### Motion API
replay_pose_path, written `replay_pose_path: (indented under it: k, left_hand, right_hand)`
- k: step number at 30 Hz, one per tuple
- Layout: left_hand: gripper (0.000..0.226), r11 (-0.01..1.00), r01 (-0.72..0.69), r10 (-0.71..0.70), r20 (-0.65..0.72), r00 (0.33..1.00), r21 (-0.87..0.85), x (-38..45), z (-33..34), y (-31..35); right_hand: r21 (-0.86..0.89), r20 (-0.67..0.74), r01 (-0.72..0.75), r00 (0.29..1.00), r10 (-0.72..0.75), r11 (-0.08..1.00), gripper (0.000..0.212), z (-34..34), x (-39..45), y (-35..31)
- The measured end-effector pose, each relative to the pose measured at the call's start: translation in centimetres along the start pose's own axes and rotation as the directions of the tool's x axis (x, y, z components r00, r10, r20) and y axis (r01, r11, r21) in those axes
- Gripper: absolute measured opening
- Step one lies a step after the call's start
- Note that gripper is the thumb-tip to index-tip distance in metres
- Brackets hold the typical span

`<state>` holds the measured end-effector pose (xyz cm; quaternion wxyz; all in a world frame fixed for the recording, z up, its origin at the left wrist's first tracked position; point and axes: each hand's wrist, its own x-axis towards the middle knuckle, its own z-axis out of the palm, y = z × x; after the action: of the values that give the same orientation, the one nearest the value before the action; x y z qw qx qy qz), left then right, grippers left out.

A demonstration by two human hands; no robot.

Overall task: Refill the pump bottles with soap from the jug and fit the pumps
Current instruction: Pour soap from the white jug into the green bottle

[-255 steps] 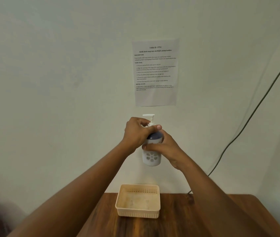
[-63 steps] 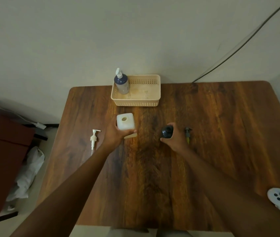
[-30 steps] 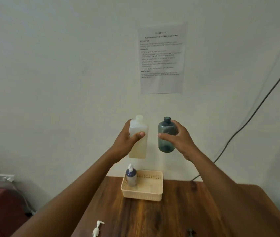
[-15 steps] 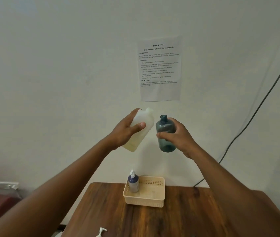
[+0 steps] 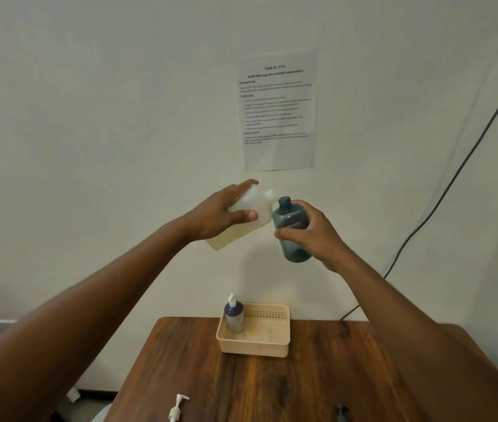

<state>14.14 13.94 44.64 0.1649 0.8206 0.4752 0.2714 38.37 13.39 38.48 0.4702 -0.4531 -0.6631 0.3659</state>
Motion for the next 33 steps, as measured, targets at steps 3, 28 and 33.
replay_pose_path:
  k: [3,28,33]
  left_hand:
    - [0.072,0.999,-0.005,0.004,0.023,1.000,0.042,0.2,-0.4,0.0]
    - [0.076,0.956,-0.037,-0.019,0.190,0.982,0.290,1.6,-4.2,2.7]
    - [0.076,0.954,-0.038,-0.026,0.209,0.978,0.296,1.6,-4.5,2.9]
  right_hand:
    - [-0.006,-0.007,0.001,1.000,-0.001,1.000,0.062,0.0,-0.2,0.0]
    - [-0.023,-0.008,-0.004,1.000,0.004,1.000,0.055,0.6,-1.0,-0.6]
    - [-0.029,-0.006,-0.007,1.000,0.007,1.000,0.058,0.8,-1.0,-0.4]
